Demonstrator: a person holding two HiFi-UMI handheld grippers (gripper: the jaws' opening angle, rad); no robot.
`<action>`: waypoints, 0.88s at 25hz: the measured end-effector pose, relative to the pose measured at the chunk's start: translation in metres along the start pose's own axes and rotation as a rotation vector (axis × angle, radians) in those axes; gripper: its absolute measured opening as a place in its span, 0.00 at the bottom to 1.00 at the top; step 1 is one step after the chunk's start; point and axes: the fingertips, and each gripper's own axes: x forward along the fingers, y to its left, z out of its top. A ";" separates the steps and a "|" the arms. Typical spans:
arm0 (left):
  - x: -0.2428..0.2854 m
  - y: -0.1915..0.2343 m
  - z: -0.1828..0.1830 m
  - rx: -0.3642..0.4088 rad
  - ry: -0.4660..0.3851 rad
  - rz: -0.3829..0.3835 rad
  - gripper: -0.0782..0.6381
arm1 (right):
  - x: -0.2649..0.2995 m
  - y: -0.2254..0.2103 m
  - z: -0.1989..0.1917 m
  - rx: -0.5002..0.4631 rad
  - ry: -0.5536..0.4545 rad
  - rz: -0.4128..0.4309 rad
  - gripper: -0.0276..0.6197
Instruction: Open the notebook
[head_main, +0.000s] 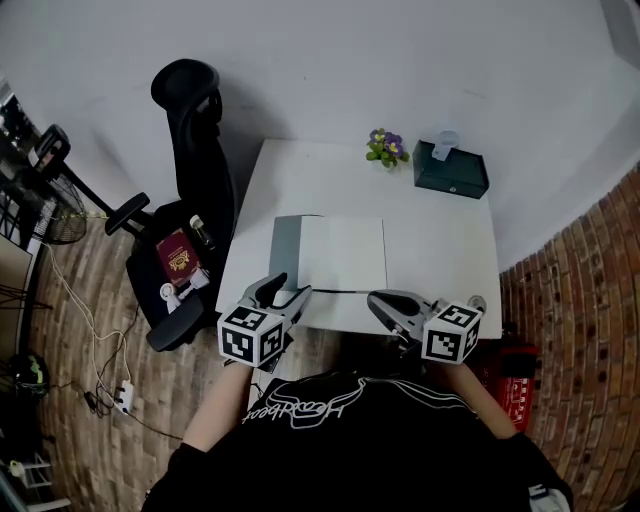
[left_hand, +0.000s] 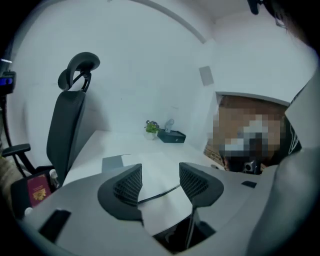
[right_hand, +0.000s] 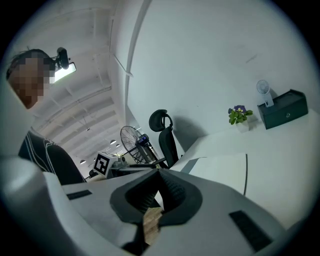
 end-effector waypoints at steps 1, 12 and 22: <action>-0.002 -0.008 0.005 -0.013 -0.017 -0.027 0.44 | 0.000 0.001 0.000 -0.004 0.001 0.003 0.05; -0.032 -0.075 0.039 -0.034 -0.122 -0.258 0.19 | -0.016 0.012 0.021 -0.078 -0.029 0.018 0.05; -0.051 -0.076 0.031 0.028 -0.118 -0.248 0.16 | -0.005 0.041 0.024 -0.068 -0.033 0.151 0.05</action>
